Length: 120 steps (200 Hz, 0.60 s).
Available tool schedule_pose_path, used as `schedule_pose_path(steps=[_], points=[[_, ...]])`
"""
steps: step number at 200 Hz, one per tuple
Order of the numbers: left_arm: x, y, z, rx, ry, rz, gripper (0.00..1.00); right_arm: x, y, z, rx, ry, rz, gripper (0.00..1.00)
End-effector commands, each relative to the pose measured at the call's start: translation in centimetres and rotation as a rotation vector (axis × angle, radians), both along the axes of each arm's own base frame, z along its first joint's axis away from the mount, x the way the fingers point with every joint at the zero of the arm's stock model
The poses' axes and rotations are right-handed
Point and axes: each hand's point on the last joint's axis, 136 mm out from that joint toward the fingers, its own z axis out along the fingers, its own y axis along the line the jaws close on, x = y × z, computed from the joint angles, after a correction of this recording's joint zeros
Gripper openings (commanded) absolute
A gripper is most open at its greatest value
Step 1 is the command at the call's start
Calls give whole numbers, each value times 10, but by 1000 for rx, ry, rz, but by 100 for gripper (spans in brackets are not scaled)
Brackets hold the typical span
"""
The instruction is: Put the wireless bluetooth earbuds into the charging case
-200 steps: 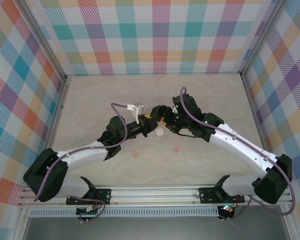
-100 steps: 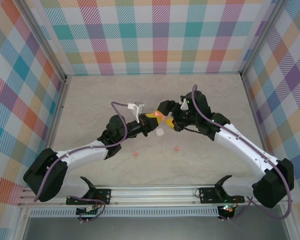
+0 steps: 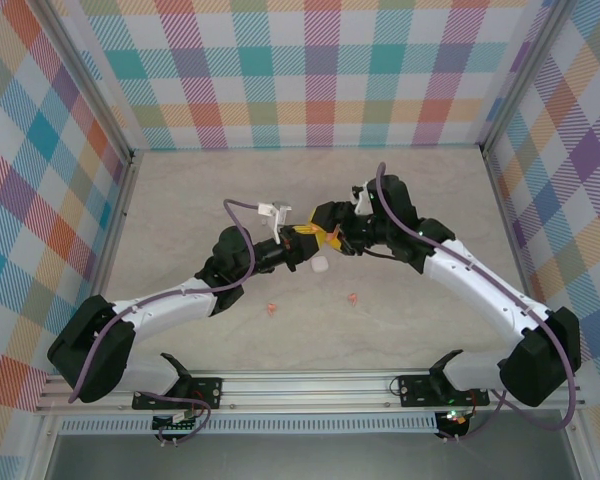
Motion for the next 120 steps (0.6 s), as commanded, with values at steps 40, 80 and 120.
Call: schedule_pose_path(steps=[40,80,120], points=[[-5,7,23,-16,-59,-10,10,-2,-17,31,-80,-187,70,75],[-4,28,32,-35,-42,0,10,-19,-49,73,-77,-395,147,69],[-3,49,68,-180,-98,30,8,-41,-42,112,69,-613,302,60]])
